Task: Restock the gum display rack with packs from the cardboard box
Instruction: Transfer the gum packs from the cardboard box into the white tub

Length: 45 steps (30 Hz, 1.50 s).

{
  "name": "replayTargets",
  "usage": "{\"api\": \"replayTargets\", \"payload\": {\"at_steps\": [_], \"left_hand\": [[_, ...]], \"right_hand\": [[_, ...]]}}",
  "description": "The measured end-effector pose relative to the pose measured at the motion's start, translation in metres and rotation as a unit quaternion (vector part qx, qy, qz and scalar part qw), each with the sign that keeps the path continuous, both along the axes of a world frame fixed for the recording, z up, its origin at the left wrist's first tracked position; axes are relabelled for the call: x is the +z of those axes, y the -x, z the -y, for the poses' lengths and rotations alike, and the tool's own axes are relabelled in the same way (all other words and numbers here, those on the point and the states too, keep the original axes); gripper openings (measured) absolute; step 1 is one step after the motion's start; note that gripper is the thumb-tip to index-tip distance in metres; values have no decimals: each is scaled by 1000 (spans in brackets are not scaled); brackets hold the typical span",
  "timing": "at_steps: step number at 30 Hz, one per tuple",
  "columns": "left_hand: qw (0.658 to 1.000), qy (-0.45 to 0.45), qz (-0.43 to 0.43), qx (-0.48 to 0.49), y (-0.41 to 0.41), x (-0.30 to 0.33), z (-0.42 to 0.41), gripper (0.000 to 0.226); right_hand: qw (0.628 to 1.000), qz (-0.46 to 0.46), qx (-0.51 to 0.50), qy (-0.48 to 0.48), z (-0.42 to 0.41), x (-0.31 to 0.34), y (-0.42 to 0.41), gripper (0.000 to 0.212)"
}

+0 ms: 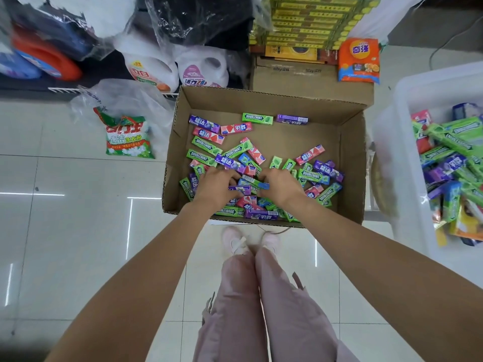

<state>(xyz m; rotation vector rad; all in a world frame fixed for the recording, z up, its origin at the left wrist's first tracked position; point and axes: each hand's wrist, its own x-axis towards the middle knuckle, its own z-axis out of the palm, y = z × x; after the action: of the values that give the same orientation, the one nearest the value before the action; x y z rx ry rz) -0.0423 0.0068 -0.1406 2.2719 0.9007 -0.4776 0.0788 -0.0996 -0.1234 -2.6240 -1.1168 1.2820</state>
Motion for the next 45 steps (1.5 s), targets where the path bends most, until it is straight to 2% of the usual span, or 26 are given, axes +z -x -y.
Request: {"api": "replayTargets", "payload": {"at_steps": [7,11,15,16,19,21,23,29,32,35,38,40,42,45], "left_hand": [[995,65,43,61,3,2,1,30],[972,147,119,138,0,22,1,27],[947,156,186,210,-12,51,5,22],[942,153,201,221,-18,60,7,20],[925,154,256,233,-41,90,17,20],[912,161,288,242,-62,111,29,16],[901,172,314,244,-85,130,45,15],[901,168,349,195,-164,173,123,12],[928,133,317,145,-202,177,168,16],[962,62,255,81,-231,169,202,29],[983,-32,178,11,-246,162,220,33],[982,-123,135,-39,-245,161,223,37],[973,-182,133,-57,-238,165,223,40],[972,-122,203,-11,-215,170,220,34]], "right_hand": [[1000,-10,-14,-25,3,1,0,40],[993,-53,-74,-73,6,10,-4,46],[976,-60,-141,-154,14,38,-13,17],[970,-64,-153,-175,18,48,-17,21],[958,-46,-160,-232,31,78,-33,27],[946,-29,-172,-272,46,96,-49,15],[928,-20,-199,-313,65,115,-66,25],[877,33,-298,-375,151,168,-124,20],[879,44,-330,-342,199,164,-156,25],[905,48,-313,-283,234,148,-182,28],[928,39,-291,-229,250,137,-197,27],[944,43,-254,-206,252,135,-199,31],[944,54,-235,-225,250,138,-193,36],[927,53,-230,-292,241,146,-176,34]]}}
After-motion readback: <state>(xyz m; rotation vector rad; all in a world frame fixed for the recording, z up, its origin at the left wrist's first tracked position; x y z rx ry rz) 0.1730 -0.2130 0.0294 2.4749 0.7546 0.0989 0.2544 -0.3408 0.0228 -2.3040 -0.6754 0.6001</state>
